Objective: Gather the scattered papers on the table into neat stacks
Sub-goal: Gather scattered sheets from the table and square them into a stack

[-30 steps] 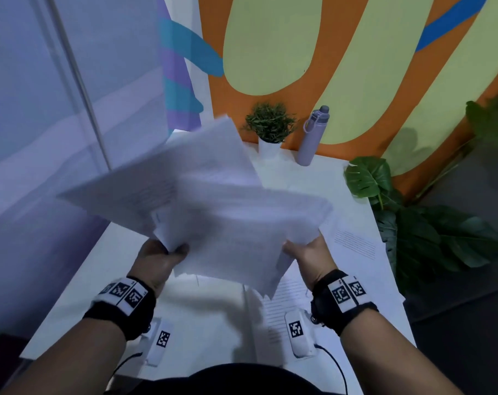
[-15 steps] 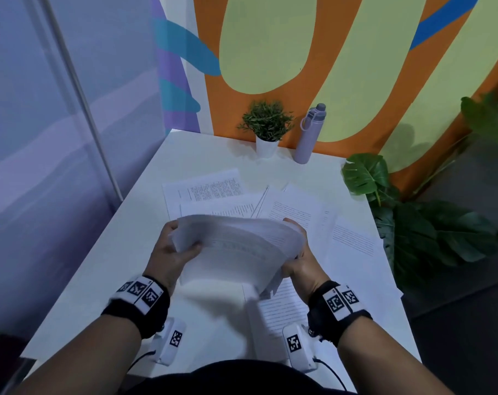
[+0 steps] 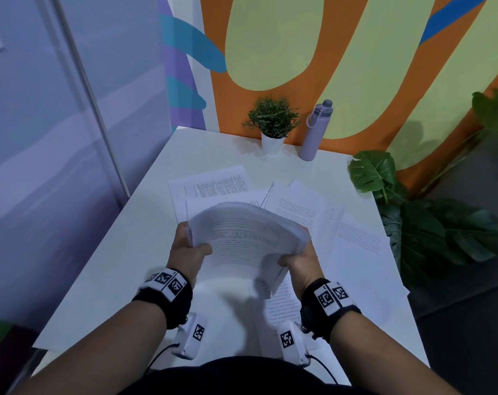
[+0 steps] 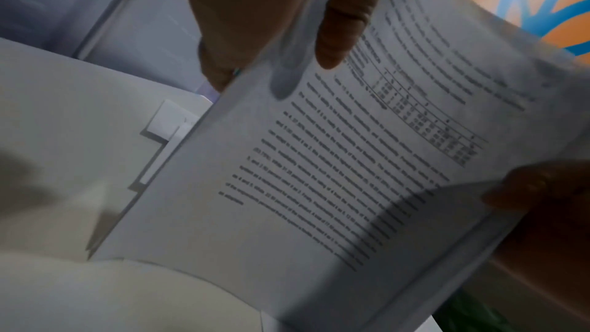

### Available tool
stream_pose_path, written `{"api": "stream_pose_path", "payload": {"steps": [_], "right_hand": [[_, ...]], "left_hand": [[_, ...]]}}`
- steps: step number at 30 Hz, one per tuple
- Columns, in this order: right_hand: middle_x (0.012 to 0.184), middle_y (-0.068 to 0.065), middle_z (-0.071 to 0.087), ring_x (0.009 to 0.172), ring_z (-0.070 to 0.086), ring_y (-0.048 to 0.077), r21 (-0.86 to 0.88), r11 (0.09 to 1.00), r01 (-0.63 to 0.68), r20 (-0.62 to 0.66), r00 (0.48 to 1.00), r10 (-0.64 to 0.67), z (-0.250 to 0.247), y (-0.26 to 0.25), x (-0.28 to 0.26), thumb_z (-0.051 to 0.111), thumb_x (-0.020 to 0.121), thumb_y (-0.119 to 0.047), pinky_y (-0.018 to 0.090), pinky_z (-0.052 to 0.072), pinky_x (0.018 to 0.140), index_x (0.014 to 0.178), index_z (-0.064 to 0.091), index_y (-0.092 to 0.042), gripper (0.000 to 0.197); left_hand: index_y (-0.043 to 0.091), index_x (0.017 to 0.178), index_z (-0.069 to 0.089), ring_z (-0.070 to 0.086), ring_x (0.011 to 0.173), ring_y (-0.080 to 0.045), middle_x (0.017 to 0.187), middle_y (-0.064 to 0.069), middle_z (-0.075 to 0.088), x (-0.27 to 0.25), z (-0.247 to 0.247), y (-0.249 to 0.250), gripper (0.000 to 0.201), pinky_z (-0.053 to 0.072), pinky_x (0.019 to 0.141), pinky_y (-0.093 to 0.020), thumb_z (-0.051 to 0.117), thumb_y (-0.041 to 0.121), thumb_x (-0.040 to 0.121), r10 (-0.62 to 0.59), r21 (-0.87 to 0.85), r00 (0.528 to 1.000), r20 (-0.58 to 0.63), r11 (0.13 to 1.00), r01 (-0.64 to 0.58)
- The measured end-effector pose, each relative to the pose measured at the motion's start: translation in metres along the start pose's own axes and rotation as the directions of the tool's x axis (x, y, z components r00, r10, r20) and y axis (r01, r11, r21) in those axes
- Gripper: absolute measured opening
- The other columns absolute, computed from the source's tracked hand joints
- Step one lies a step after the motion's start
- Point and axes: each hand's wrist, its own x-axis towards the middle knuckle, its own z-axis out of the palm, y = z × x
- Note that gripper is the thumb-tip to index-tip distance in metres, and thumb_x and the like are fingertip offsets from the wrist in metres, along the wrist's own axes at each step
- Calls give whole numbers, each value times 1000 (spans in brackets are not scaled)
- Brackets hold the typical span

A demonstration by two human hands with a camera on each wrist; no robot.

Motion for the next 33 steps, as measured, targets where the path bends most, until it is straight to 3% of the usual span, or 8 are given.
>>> {"api": "stream_pose_path", "payload": {"steps": [4,7,12,16,21,26,30,33], "right_hand": [[100,23,66,97,61,39,88,993,-81,27,996,79,-3,0,0,44,42,12,50,53,71,104,63,-7,67],[77,9,54,76,49,24,117,990,-79,27,997,77,3,-4,1,37,35,6,33,39,57,76,52,-13,48],[91,14,58,87,54,28,168,986,-15,25,1000,11,1,-5,3,44,36,7,36,46,67,102,55,8,67],[71,2,56,74,49,23,207,978,-31,-6,999,33,4,-12,-1,38,39,6,29,40,60,77,54,-11,45],[92,3,64,89,59,23,155,988,21,23,999,-24,16,-15,-6,43,54,16,32,49,69,105,58,-25,67],[123,-11,54,111,52,3,-166,915,367,-9,927,-374,3,-29,-3,43,80,15,17,46,89,128,32,-56,87],[115,0,50,114,44,-12,-418,684,598,88,776,-624,2,-35,6,33,72,17,6,34,98,128,55,-14,67],[106,-7,51,108,50,-3,-395,664,635,78,743,-664,4,-32,8,33,69,19,15,40,94,110,65,-8,58]], "left_hand": [[30,88,56,53,80,-17,85,1,58,1,-3,-2,55,47,68,-30,52,-3,45,-38,-39,999,-37,999,36],[11,103,57,53,78,-20,82,-3,57,1,-1,-5,61,43,64,-27,53,-3,44,-72,-32,997,-26,997,71],[11,82,58,50,73,-20,76,-5,55,5,-3,-2,46,40,61,-26,53,-7,40,2,-55,1000,-5,999,-2],[8,83,58,52,80,-25,78,-8,57,5,1,-3,40,42,67,-30,53,-4,45,-10,-145,999,30,989,15],[17,85,63,58,74,-20,72,2,66,-1,10,5,32,46,71,-31,57,-3,60,37,-166,999,27,986,-32],[25,77,58,52,76,-16,80,0,58,3,9,17,19,42,72,-30,55,11,65,166,-55,986,-11,985,-166],[36,80,60,55,90,-22,93,-1,61,5,11,20,26,44,88,-45,48,15,71,141,-38,989,39,989,-140],[34,81,57,54,84,-17,88,2,59,0,13,21,24,42,84,-38,47,15,72,152,-62,988,17,987,-151]]}}
